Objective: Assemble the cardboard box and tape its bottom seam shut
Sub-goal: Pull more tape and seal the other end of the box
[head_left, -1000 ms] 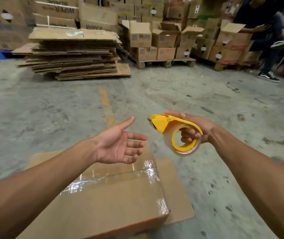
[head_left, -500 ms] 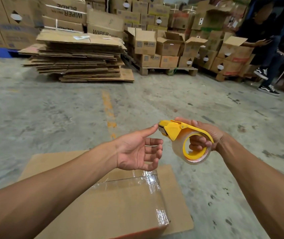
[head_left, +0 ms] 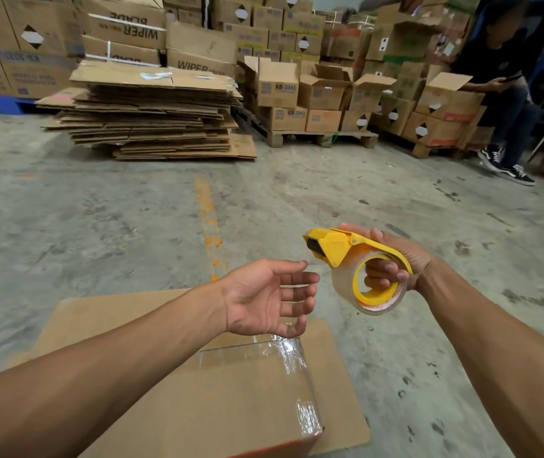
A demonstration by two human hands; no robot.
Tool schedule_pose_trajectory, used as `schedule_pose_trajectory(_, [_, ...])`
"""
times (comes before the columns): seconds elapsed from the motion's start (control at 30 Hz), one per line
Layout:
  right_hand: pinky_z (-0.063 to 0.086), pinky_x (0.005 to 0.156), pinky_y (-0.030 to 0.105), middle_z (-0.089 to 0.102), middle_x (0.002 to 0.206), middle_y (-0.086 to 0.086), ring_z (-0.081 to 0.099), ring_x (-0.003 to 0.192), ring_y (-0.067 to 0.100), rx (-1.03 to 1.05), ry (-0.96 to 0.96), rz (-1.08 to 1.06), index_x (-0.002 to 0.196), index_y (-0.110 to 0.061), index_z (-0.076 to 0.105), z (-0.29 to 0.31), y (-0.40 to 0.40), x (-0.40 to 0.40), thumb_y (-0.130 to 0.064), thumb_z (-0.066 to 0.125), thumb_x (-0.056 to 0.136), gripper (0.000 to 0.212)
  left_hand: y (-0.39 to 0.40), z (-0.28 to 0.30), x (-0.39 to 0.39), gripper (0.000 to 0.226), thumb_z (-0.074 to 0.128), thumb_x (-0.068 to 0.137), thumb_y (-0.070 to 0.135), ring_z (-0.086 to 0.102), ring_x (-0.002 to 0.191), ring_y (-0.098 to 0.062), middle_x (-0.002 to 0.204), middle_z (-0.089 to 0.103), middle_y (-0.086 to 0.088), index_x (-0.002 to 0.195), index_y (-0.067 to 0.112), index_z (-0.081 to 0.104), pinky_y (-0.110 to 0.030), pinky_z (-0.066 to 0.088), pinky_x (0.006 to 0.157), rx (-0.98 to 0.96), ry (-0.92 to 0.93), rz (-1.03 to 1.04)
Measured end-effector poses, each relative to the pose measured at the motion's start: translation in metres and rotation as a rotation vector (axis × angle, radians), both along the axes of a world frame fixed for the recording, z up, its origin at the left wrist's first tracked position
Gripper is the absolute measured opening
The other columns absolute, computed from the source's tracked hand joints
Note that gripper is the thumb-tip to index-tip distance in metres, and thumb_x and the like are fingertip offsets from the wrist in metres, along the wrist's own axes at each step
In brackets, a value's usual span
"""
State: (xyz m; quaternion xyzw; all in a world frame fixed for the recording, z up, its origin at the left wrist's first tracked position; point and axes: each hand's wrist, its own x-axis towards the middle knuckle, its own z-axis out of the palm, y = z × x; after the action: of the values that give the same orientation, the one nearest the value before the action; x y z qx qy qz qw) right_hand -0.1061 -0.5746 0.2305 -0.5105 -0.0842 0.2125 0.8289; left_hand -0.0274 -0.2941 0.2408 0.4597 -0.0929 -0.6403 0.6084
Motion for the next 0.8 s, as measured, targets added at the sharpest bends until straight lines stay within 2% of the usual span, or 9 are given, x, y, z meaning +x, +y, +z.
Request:
schedule_pose_trajectory(0.17, [0.05, 0.053, 0.025, 0.064, 0.054, 0.003, 0.061, 0.041, 0.009, -0.009, 0.01, -0.001, 0.142, -0.022, 0.051, 0.002, -0.003, -0.004, -0.035, 0.055, 0.097, 0.047, 0.002, 0.002, 0.003, 0.032, 0.05, 0.09, 0.029, 0.063, 0.078, -0.022, 0.092, 0.065, -0.008, 0.105, 0.007, 0.069, -0.041, 0.046, 0.074, -0.028, 0.052, 0.034])
schedule_pose_trajectory(0.33, [0.047, 0.042, 0.02, 0.053, 0.039, -0.001, 0.049, 0.028, 0.006, -0.15, 0.009, -0.151, 0.125, -0.027, 0.067, 0.01, 0.006, -0.009, -0.043, 0.079, 0.075, 0.054, -0.001, 0.007, -0.001, 0.058, 0.055, 0.088, 0.057, 0.067, 0.084, -0.024, 0.099, 0.068, -0.01, 0.114, 0.006, 0.065, -0.042, 0.05, 0.077, 0.034, 0.025, 0.032])
schedule_pose_trajectory(0.4, [0.047, 0.041, 0.02, 0.052, 0.038, -0.001, 0.048, 0.027, 0.005, -0.16, 0.003, -0.157, 0.124, -0.028, 0.069, 0.012, 0.009, -0.009, -0.044, 0.081, 0.073, 0.055, -0.004, 0.009, -0.005, 0.064, 0.06, 0.083, 0.063, 0.068, 0.082, -0.023, 0.097, 0.069, -0.009, 0.111, 0.006, 0.066, -0.041, 0.052, 0.075, 0.047, 0.011, 0.042])
schedule_pose_trajectory(0.63, [0.053, 0.052, 0.024, 0.064, 0.053, 0.002, 0.061, 0.041, 0.008, -0.023, -0.003, 0.001, 0.14, -0.022, 0.054, 0.007, 0.003, -0.003, -0.035, 0.058, 0.095, 0.047, -0.01, 0.008, -0.014, 0.055, 0.066, 0.077, 0.063, 0.065, 0.07, -0.018, 0.084, 0.067, -0.006, 0.095, 0.01, 0.062, -0.037, 0.055, 0.065, -0.016, 0.029, 0.143])
schedule_pose_trajectory(0.8, [0.05, 0.049, 0.023, 0.061, 0.049, 0.001, 0.058, 0.037, 0.007, -0.065, -0.022, -0.036, 0.139, -0.022, 0.055, 0.01, 0.002, -0.005, -0.037, 0.063, 0.091, 0.051, -0.013, 0.008, -0.015, 0.05, 0.071, 0.074, 0.058, 0.063, 0.07, -0.018, 0.082, 0.065, -0.005, 0.09, 0.012, 0.063, -0.036, 0.054, 0.063, -0.041, 0.029, 0.135])
